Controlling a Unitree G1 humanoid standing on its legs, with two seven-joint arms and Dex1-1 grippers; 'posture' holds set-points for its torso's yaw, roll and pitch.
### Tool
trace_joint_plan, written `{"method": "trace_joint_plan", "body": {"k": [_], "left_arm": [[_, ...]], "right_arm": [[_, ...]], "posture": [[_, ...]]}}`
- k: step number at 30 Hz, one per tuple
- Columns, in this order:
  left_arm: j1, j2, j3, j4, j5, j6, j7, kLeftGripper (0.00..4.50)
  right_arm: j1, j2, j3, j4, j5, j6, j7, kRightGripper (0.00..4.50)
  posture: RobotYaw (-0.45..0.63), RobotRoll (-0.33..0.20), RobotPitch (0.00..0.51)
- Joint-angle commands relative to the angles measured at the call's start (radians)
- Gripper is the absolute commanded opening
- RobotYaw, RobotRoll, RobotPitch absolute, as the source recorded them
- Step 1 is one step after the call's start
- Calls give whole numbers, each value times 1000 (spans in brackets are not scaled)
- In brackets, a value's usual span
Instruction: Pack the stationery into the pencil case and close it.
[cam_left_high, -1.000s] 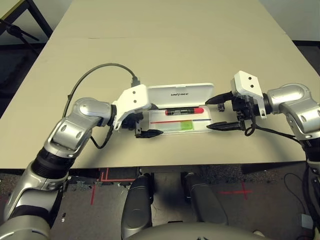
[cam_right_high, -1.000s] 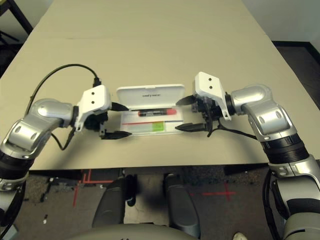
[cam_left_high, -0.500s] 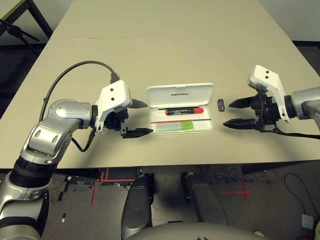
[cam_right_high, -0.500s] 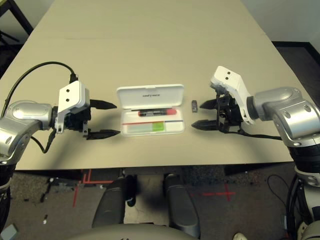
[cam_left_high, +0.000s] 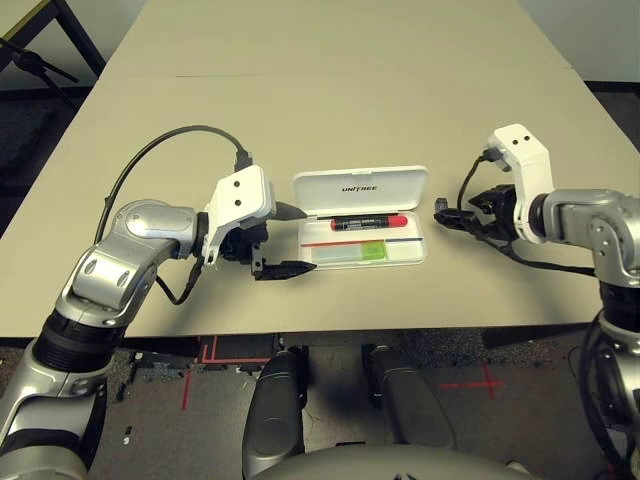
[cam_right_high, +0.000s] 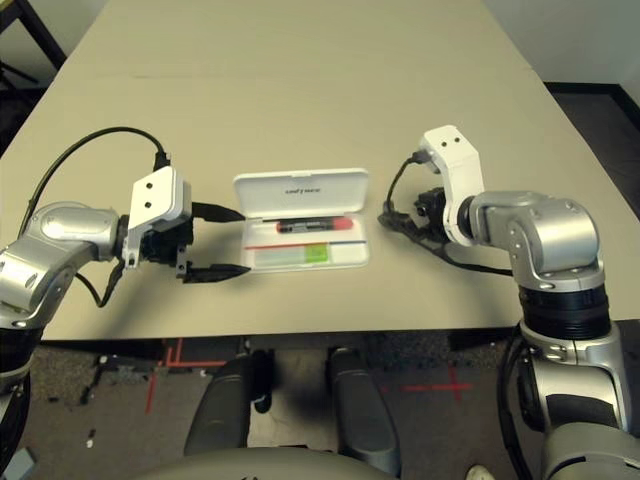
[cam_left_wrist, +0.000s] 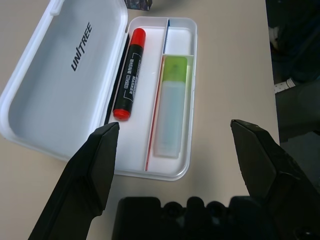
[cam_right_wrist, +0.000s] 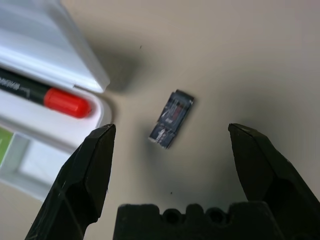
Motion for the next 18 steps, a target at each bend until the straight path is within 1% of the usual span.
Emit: {"method": "trace_joint_plan", "body": {"k": [1,18], "left_arm": [[-1,4,-22,-5,4,-8,-10,4482],[7,12,-24,-13,5,-4,-9,4482]], "right_arm": [[12,13,-1,22,-6,-36,-27,4500],[37,68,94,180,-21,-202,-54,4500]], "posture": [[-30,0,201],[-11,0,204]]}}
